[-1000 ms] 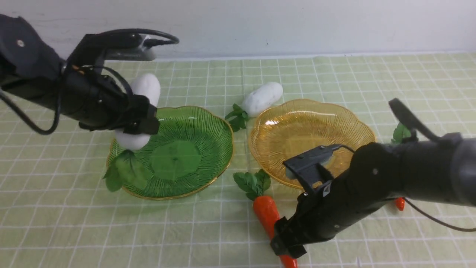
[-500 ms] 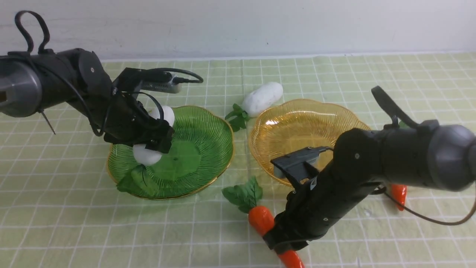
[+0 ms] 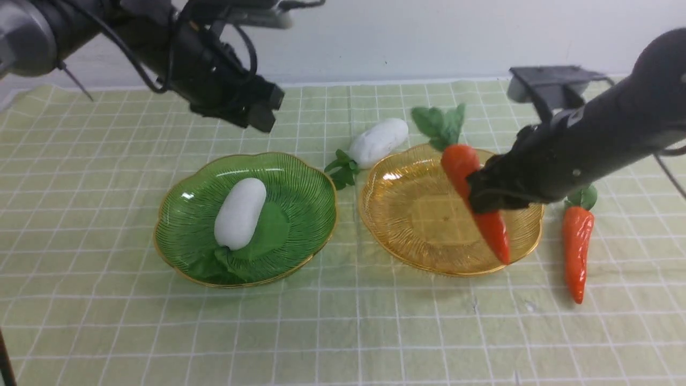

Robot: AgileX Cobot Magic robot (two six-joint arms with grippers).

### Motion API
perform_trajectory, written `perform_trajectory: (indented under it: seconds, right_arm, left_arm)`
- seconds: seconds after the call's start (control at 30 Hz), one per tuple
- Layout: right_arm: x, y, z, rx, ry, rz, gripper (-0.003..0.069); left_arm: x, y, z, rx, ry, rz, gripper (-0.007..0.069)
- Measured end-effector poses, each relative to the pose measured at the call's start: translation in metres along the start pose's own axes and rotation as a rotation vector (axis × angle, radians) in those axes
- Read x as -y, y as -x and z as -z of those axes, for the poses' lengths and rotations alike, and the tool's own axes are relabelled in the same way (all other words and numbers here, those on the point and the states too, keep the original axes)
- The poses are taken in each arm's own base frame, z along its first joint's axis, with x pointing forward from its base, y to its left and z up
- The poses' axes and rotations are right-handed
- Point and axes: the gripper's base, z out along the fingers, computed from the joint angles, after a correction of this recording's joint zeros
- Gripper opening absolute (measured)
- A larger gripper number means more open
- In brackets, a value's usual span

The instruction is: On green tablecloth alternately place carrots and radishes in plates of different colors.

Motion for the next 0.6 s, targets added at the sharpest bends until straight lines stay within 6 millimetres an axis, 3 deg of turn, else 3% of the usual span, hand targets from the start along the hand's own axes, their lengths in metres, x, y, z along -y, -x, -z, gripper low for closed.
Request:
perform_trajectory:
  seconds: [0.03,0.07,0.13,0.27,0.4,0.5,0.6]
  right_arm:
    - [0.015,0.012,-0.003,0.019,-0.02,-0.037,0.0174]
    - [0.023,0.016,-0.009,0.015,-0.029,-0.058,0.0174]
    - [0.038,0.024,-0.024,0.004,-0.043,-0.09,0.0174]
    - [0.059,0.03,-0.058,-0.039,-0.048,-0.19,0.0174]
    - [0.07,0.021,-0.089,-0.116,-0.035,-0.253,0.0176]
    - [0.07,0.016,-0.096,-0.154,-0.023,-0.246,0.0203]
    - [0.07,0.015,-0.096,-0.167,-0.016,-0.228,0.0286]
  left_arm:
    - [0.017,0.017,0.0,0.04,-0.019,-0.049,0.0051]
    - [0.029,0.028,-0.005,0.067,-0.033,-0.08,0.0022]
    - [0.038,0.039,-0.014,0.097,-0.045,-0.103,0.0004]
    - [0.046,0.057,-0.058,0.17,-0.046,-0.133,0.0011]
    - [0.043,0.058,-0.107,0.195,-0.034,-0.133,0.009]
    - [0.038,0.054,-0.139,0.207,-0.011,-0.133,0.0202]
    - [0.032,0.046,-0.167,0.199,0.014,-0.132,0.0365]
